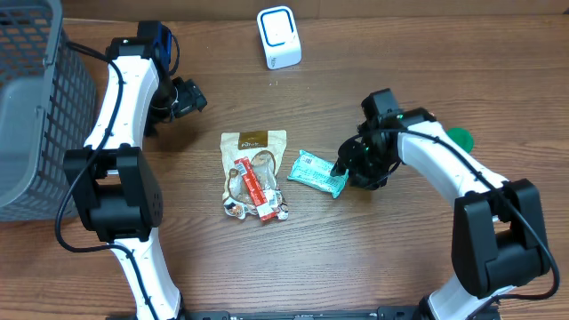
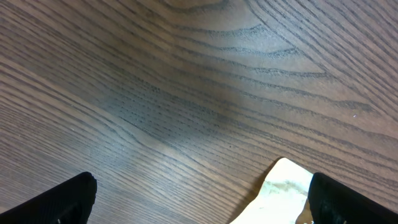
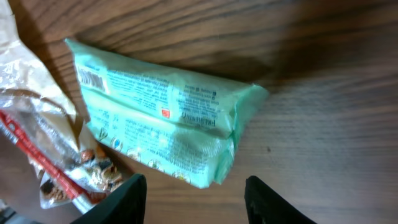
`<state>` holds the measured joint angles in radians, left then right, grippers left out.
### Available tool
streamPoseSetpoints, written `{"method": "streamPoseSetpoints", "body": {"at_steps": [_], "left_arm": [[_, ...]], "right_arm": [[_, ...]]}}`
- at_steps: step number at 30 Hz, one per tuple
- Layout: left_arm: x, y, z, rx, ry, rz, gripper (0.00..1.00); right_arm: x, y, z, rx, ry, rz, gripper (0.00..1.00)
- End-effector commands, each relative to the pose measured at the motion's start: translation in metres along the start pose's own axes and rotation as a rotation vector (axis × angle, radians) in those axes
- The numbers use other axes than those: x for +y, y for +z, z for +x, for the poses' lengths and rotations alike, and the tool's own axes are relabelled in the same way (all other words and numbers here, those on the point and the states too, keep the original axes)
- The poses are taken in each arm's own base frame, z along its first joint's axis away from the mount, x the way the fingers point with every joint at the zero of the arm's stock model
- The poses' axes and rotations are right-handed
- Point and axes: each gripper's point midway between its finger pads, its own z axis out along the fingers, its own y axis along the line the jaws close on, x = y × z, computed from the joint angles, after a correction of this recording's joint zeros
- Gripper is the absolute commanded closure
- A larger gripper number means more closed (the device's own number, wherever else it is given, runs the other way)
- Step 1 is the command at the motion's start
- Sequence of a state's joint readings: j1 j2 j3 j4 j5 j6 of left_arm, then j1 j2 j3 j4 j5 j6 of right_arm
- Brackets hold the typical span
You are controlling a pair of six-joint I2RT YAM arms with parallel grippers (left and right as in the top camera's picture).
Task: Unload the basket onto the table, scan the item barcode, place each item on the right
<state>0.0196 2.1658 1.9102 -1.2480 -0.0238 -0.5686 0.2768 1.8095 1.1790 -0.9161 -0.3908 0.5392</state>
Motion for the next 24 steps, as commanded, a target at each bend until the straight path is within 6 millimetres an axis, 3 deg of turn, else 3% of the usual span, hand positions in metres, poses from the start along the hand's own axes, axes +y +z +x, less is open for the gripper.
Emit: {"method": "streamPoseSetpoints", "body": {"at_steps": [1,10,16,17,20,24], "left_arm": [[-0.004,-0.01,-0.004,-0.031,0.018,0.009,0.0],[-0.004,-0.01,-0.004,-0.032,0.018,0.009,0.0],[-0.004,-0.01,-0.004,-0.032,0.018,0.009,0.0],[-0.004,-0.01,-0.004,-0.032,0.018,0.009,0.0],[-0.004,-0.01,-0.004,-0.031,0.018,0.009,0.0],[-0.004,-0.01,-0.004,-0.032,0.018,0.009,0.0]], "right_arm": [[-0.005,0.016,0.002,-0.006,0.075,-0.019,0.51],[-0.019,0.047,-0.002,-0.066,0.17,-0.075,0.59],[-0.018,0.048,-0.003,-0.071,0.167,-0.083,0.67],[-0.018,0.048,-0.003,-0.071,0.167,-0.083,0.7],[-0.019,0.047,-0.003,-0.07,0.169,-0.083,0.96],[-0.005,0.045,0.007,0.0,0.094,-0.168,0.96]]}}
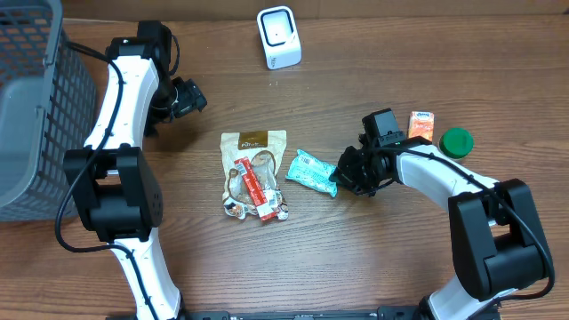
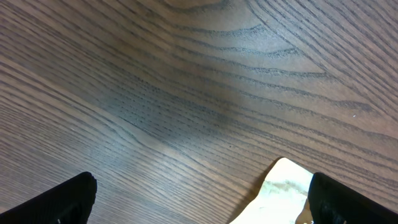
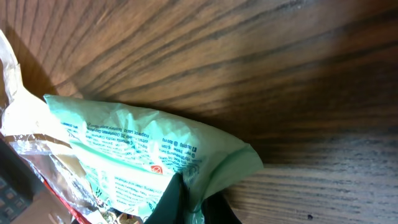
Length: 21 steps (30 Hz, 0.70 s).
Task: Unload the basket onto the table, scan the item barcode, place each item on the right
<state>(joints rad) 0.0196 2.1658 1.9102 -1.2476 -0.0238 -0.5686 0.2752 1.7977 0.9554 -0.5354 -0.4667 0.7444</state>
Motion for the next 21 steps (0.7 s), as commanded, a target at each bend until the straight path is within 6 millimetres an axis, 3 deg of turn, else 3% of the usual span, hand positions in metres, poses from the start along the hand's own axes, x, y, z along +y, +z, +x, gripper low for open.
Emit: {"method": "streamPoseSetpoints", "body": {"at_steps": [1,7,13,21], "left_arm": [[-0.004,-0.01,-0.004,-0.031,0.018,0.009,0.0],[-0.004,-0.01,-0.004,-0.031,0.018,0.009,0.0],[-0.004,-0.01,-0.004,-0.031,0.018,0.009,0.0],[-0.004,-0.01,-0.003,-0.031,0.019,0.009,0.0]], "right_arm": [[-0.004,0.005,0.017,0.095,-0.041,-0.04,0.96],[0.008,-0.007,0.021,0.166,-0.097,-0.176,0.96],[0.027,-0.027,0.031,0.23,-0.318,-0.4,0.96],[0.021,-0.037,0.03,0.228,-0.393,-0.451,0.96]]}}
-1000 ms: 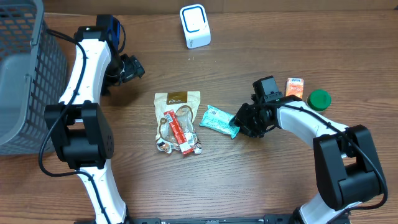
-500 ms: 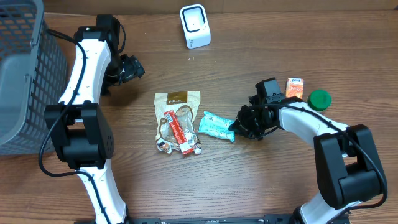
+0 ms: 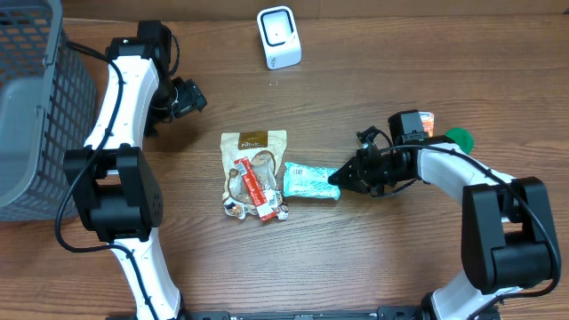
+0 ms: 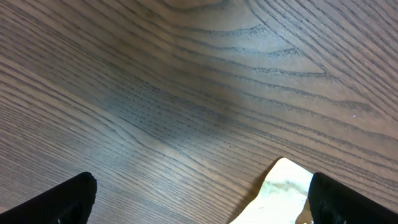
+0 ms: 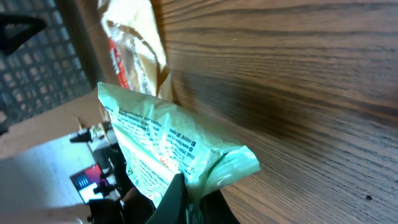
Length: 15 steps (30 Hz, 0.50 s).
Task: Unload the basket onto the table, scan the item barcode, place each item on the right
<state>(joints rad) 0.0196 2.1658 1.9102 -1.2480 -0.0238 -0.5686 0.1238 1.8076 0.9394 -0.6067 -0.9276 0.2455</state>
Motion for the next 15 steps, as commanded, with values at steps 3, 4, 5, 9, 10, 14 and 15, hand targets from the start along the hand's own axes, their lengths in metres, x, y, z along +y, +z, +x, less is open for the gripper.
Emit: {"method": "streamPoseSetpoints", "body": {"at_steps": [3,4,5,9,10,14,15], "left_arm": [[-0.004,-0.01,-0.004,-0.032,0.019,0.009,0.0],[-0.004,-0.01,-0.004,-0.032,0.019,0.009,0.0],[-0.004,-0.01,-0.004,-0.032,0.018,0.009,0.0],[-0.004,-0.01,-0.004,-0.031,0.018,0.009,0.0],[-0.004,-0.01,-0.004,-0.032,0.018,0.009,0.0],[-0.004,-0.01,-0.004,-0.031,0.018,0.009,0.0],[-0.004,-0.01,-0.004,-0.032,0.018,0.009,0.0]], "right_arm": [[0.012,-0.005,0.009,0.032,-0.077,-0.108,0.96],[0.015,-0.008,0.01,0.029,-0.076,-0.121,0.96],[0.018,-0.011,0.011,0.027,-0.076,-0.128,0.96],[0.043,-0.03,0.02,-0.004,-0.126,-0.137,0.96],[0.052,-0.037,0.025,-0.013,-0.136,-0.144,0.96],[0.086,-0.061,0.044,-0.051,-0.192,-0.18,0.96],[0.095,-0.069,0.049,-0.068,-0.201,-0.185,0.96]]}}
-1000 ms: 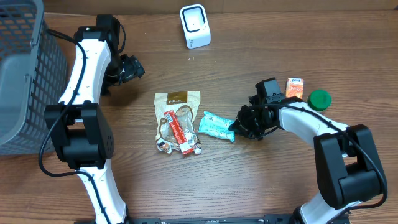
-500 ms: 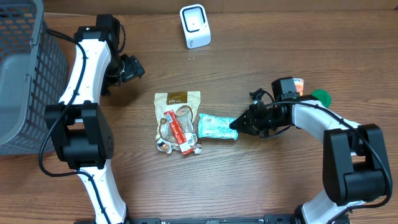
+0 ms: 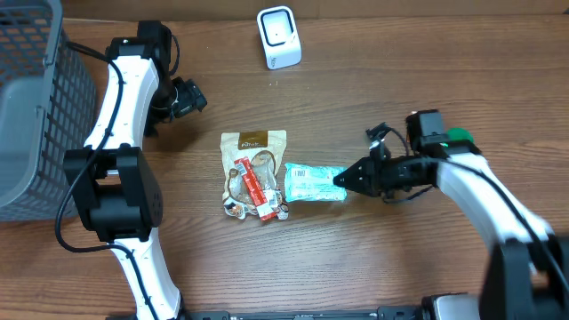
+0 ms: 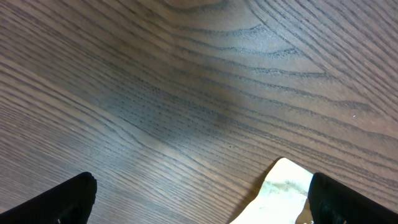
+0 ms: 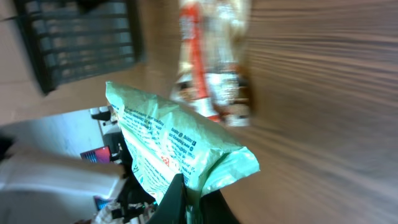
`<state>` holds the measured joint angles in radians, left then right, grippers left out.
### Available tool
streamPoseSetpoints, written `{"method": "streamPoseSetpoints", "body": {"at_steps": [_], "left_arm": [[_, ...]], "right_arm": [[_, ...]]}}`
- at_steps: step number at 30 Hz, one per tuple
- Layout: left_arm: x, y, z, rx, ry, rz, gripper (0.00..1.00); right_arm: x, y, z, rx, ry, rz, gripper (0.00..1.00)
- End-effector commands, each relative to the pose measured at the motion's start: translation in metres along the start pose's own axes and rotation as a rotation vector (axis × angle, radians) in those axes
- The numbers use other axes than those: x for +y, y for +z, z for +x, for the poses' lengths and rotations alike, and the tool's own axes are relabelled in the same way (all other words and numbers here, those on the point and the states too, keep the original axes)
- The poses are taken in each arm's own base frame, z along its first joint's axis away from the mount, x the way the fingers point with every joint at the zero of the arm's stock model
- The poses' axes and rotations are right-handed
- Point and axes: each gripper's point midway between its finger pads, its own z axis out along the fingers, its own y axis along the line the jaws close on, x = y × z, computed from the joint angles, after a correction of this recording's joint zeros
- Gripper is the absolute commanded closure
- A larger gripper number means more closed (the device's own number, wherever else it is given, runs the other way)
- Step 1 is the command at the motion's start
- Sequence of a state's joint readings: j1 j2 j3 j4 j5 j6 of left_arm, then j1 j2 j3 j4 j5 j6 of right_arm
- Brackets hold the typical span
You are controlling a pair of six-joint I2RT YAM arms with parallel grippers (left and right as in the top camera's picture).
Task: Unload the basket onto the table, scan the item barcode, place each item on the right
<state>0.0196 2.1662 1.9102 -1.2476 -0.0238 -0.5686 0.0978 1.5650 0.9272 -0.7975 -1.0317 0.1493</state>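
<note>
My right gripper [image 3: 342,181] is shut on the right end of a mint-green packet [image 3: 314,182], held near the table's middle with a barcode label facing up. In the right wrist view the green packet [image 5: 168,149] stands up from the fingers [image 5: 177,196], which pinch its crimped edge. The white barcode scanner [image 3: 279,37] stands at the back of the table, well away. My left gripper [image 3: 194,96] is open over bare wood at the back left; its fingertips [image 4: 68,196] sit wide apart, with a corner of the beige snack bag [image 4: 280,186] between them.
A beige snack bag [image 3: 254,174] with a red stick pack lies just left of the green packet. A grey wire basket [image 3: 36,107] fills the left edge. A green cap [image 3: 459,136] sits at the right behind my right arm.
My right gripper has lifted and tilted further with the green packet; the wrist view now looks across the table at the snack bag and basket. The left arm has not moved.
My right gripper stood open over the green packet lying flat. Then it was shut on the packet's right end. After that it held the packet raised and turned level, and now holds it higher. The left arm stayed still throughout.
</note>
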Motion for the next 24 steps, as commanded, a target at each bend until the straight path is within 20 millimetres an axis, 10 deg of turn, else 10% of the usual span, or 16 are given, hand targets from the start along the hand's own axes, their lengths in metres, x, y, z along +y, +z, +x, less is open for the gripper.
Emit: {"method": "streamPoseSetpoints", "body": {"at_steps": [1,8,24], "left_arm": [[-0.004,-0.011,-0.004,-0.032,0.018,0.009,0.0],[-0.004,-0.011,-0.004,-0.032,0.018,0.009,0.0],[-0.004,-0.011,-0.004,-0.032,0.018,0.009,0.0]], "right_arm": [[0.053,-0.027,0.013,-0.072,-0.1,-0.08,0.96],[0.096,-0.054,0.032,-0.166,-0.206,-0.106,0.96],[0.093,-0.057,0.031,-0.197,-0.215,-0.065,0.96]]}}
